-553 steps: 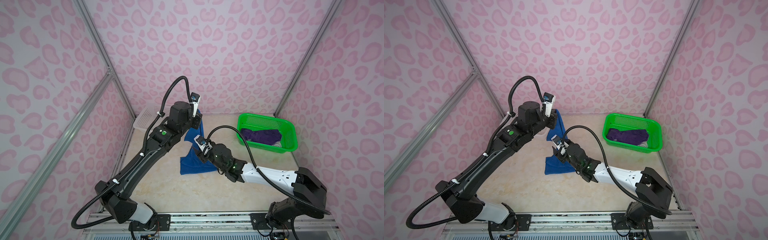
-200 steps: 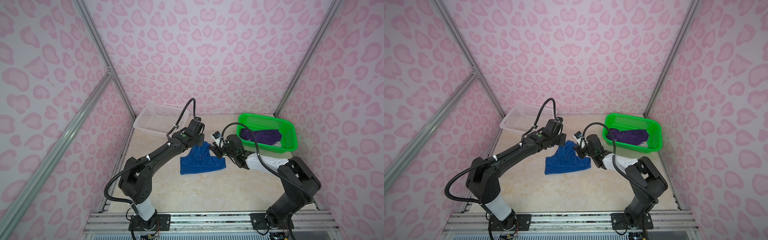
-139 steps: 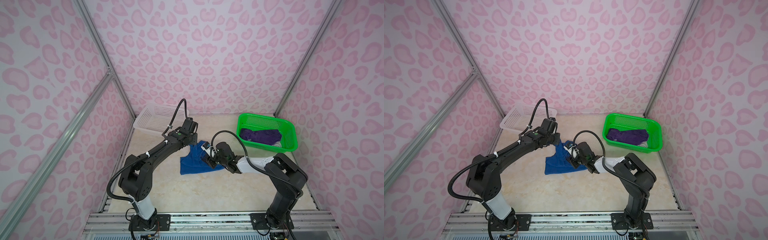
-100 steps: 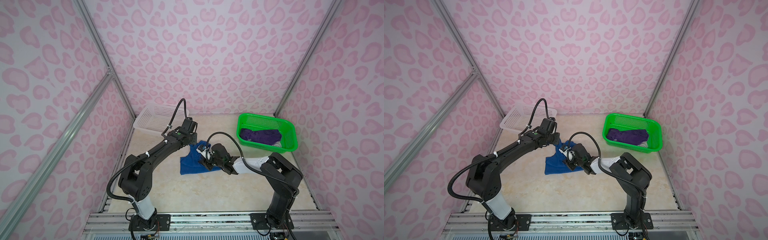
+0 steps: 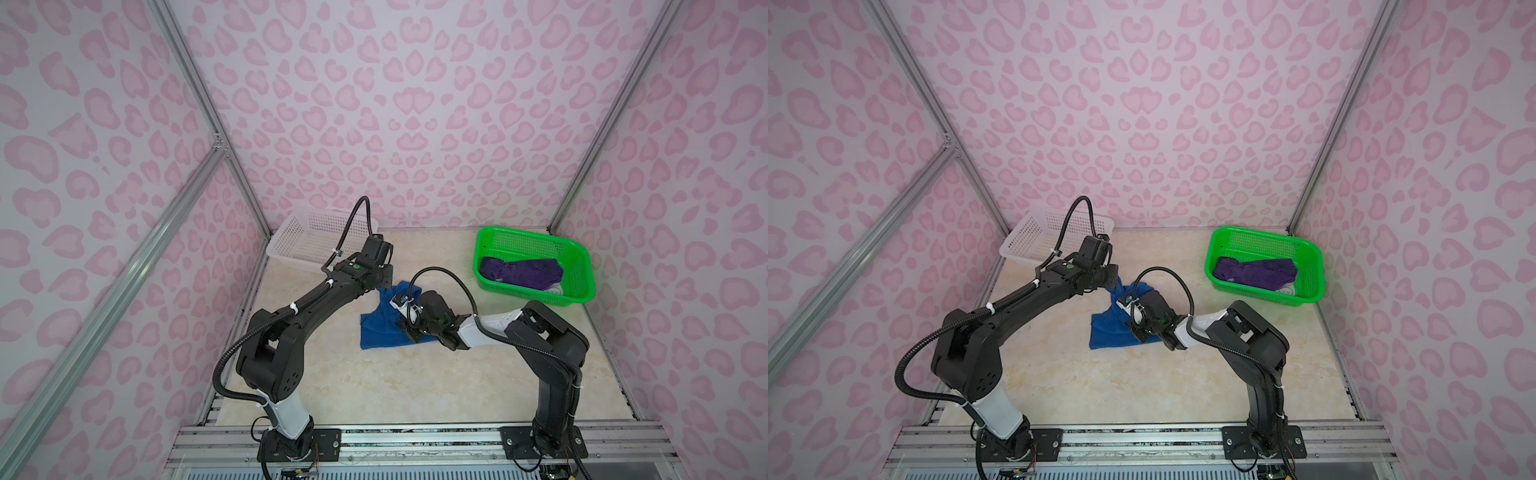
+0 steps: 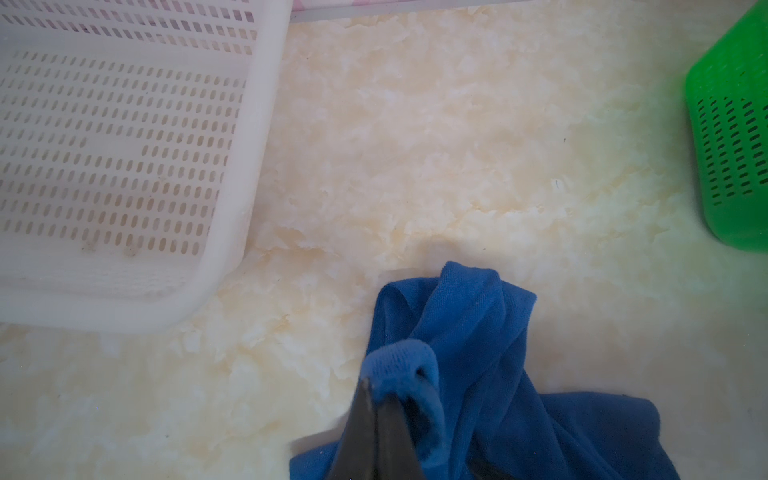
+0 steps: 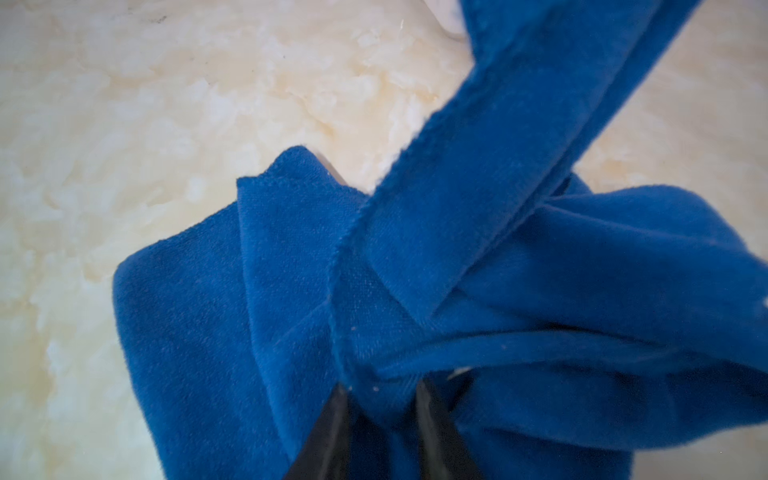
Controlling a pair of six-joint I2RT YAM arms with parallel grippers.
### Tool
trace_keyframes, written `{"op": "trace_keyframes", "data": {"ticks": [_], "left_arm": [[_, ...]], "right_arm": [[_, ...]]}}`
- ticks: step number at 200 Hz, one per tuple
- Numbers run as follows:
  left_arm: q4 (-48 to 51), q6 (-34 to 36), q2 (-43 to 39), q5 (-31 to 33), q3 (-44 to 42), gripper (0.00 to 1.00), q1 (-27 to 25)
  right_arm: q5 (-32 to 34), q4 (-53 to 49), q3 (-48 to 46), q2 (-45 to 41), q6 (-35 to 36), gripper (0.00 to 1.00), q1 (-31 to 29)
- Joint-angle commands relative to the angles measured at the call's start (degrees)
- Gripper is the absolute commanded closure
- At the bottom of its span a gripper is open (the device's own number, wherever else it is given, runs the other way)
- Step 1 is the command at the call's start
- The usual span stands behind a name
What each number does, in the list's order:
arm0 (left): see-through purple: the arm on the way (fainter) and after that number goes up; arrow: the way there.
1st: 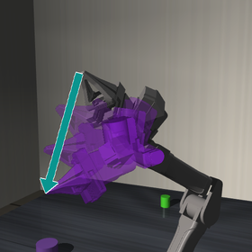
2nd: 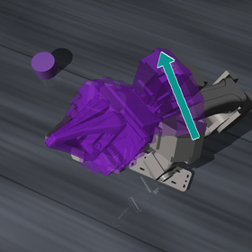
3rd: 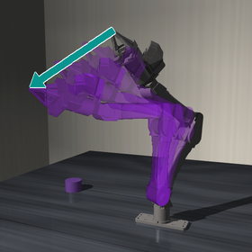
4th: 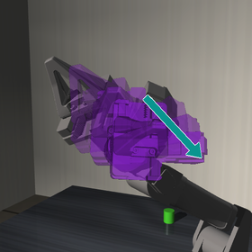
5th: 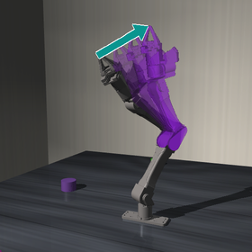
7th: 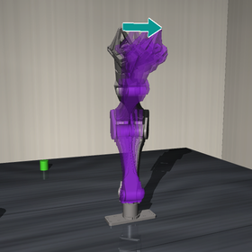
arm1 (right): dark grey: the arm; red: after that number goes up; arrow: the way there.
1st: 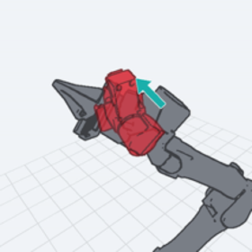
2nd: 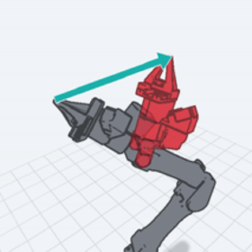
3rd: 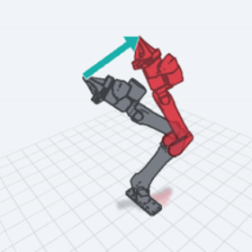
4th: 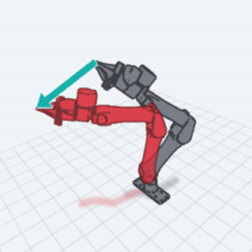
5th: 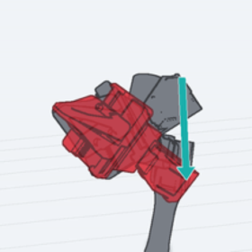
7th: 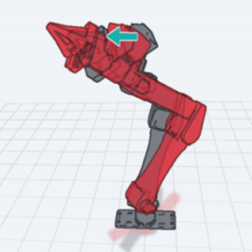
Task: Fold and stack the towels
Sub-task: 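Lift the blue towel high and stretch it between both grippers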
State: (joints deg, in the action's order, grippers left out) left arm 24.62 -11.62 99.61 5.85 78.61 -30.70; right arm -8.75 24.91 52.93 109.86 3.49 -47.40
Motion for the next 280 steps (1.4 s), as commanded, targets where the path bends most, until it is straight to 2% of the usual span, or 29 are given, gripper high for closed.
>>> {"op": "trace_keyframes", "data": {"ticks": [1,15,54,92,148,194,231,280], "left_arm": [[-0.94,0.62,-0.99,-0.67,0.58,0.98,0.02],[-0.83,0.60,-1.01,-0.65,0.54,0.98,0.02],[-0.19,2.24,-2.53,-0.22,1.04,0.98,0.02],[-0.48,7.21,-7.54,0.01,3.63,0.98,0.02],[-0.45,13.84,-18.39,-9.21,9.21,0.98,-0.22],[-0.70,15.23,-29.29,-15.58,11.52,0.98,-1.28],[-0.94,13.49,-34.17,-18.17,16.54,0.97,-3.40],[-3.49,7.25,-39.01,-24.19,21.30,0.97,-5.63]], "right_arm": [[2.54,4.11,0.25,0.64,-1.20,0.89,0.05],[2.58,5.38,0.03,0.04,-1.52,1.00,0.47],[3.71,3.92,-1.33,-5.67,-1.16,1.00,2.70],[10.76,-9.58,2.40,-16.62,2.25,1.00,6.62],[19.71,-24.08,13.17,-30.16,12.24,1.00,8.64],[20.41,-33.53,22.90,-40.32,17.22,1.00,7.94],[19.72,-40.00,31.45,-45.04,21.40,1.00,3.57],[22.96,-43.35,41.44,-48.58,28.63,1.00,-12.25]]}}
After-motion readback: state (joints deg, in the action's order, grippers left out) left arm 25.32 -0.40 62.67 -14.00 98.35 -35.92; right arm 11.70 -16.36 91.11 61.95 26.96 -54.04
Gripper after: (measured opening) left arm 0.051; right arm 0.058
